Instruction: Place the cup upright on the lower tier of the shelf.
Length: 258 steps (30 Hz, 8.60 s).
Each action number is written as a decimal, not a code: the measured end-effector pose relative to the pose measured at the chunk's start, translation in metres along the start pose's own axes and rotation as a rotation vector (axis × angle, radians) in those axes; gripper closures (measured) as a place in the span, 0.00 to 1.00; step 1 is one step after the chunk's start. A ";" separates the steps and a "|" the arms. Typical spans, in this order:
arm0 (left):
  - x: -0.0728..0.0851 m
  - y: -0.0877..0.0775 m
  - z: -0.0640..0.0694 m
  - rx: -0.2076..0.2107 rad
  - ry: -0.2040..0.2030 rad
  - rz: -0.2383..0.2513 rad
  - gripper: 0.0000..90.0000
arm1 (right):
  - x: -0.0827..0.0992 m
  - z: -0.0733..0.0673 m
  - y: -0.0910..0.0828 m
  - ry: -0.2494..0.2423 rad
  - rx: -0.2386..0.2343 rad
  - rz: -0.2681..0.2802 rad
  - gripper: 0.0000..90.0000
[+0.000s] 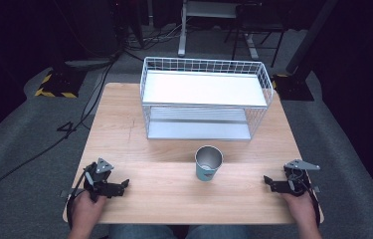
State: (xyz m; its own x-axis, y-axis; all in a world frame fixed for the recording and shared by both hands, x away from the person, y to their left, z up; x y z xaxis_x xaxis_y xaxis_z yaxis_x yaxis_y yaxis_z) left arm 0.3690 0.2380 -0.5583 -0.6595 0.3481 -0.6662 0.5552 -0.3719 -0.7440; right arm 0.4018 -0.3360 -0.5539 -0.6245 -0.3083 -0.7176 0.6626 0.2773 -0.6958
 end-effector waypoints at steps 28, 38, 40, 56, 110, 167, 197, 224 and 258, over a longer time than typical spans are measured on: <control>0.000 0.000 0.000 -0.002 -0.002 -0.001 0.00 | -0.028 -0.043 -0.022 -0.063 -0.062 0.063 0.07; -0.001 0.001 0.000 -0.005 -0.005 0.000 0.00 | -0.038 -0.078 -0.030 -0.083 -0.117 0.064 0.07; -0.001 0.001 0.001 -0.004 -0.007 0.003 0.00 | -0.040 -0.086 -0.030 -0.085 -0.133 0.064 0.07; -0.001 0.001 0.001 -0.004 -0.008 0.002 0.00 | -0.054 -0.131 -0.025 -0.074 -0.252 0.107 0.07; -0.001 0.001 0.001 -0.004 -0.008 0.002 0.00 | -0.084 -0.212 0.054 -0.095 -0.261 0.199 0.26; -0.002 0.002 0.001 -0.007 -0.008 0.003 0.00 | -0.190 -0.159 0.103 -0.005 -0.069 0.264 0.26; -0.002 0.002 0.000 -0.006 -0.003 0.000 0.00 | -0.211 -0.146 0.156 0.050 -0.027 0.259 0.26; -0.002 0.002 0.000 -0.007 -0.003 -0.001 0.00 | -0.210 -0.150 0.159 0.034 -0.072 0.245 0.17; -0.003 0.002 0.000 -0.007 -0.008 0.002 0.00 | -0.185 -0.145 0.067 -0.035 -0.141 0.265 0.17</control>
State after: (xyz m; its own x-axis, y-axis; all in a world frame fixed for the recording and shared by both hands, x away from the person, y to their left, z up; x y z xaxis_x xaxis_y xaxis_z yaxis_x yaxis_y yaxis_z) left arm 0.3720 0.2361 -0.5584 -0.6625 0.3407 -0.6671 0.5599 -0.3664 -0.7431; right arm 0.5019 -0.1280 -0.4722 -0.4214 -0.2383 -0.8750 0.7352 0.4751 -0.4835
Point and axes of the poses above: each handheld gripper's, and its own axes: y roughly forward along the jaws, x roughly out of its underside, z roughly to its right, the point moved 7 cm from there along y, roughly forward along the jaws, and after that the axes turned 2 degrees about x, right-handed, at the moved point
